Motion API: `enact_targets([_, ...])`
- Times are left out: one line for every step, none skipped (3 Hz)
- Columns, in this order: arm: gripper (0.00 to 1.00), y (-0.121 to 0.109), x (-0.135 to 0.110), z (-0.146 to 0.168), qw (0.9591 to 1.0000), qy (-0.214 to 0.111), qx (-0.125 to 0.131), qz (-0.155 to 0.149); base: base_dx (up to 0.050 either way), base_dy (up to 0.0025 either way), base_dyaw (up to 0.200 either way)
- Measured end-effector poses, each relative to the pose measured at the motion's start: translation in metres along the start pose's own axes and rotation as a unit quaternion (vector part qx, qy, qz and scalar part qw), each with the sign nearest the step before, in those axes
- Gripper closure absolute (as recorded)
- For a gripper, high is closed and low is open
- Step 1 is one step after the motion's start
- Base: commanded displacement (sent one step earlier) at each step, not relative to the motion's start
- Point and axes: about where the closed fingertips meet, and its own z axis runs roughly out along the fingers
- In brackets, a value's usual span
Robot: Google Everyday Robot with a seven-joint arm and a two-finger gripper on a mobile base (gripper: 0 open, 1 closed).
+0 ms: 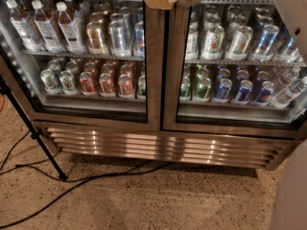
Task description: Open left fridge door
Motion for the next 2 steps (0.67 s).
enact_targets([1.00,0.0057,-0.0042,-0.0014,1.0000,0.004,-0.007,0.005,0.000,0.00000,0.000])
enact_targets([1.00,0.0062,-0.0037,-0.0030,1.0000,0.004,-0.007,0.005,0.000,0.00000,0.000])
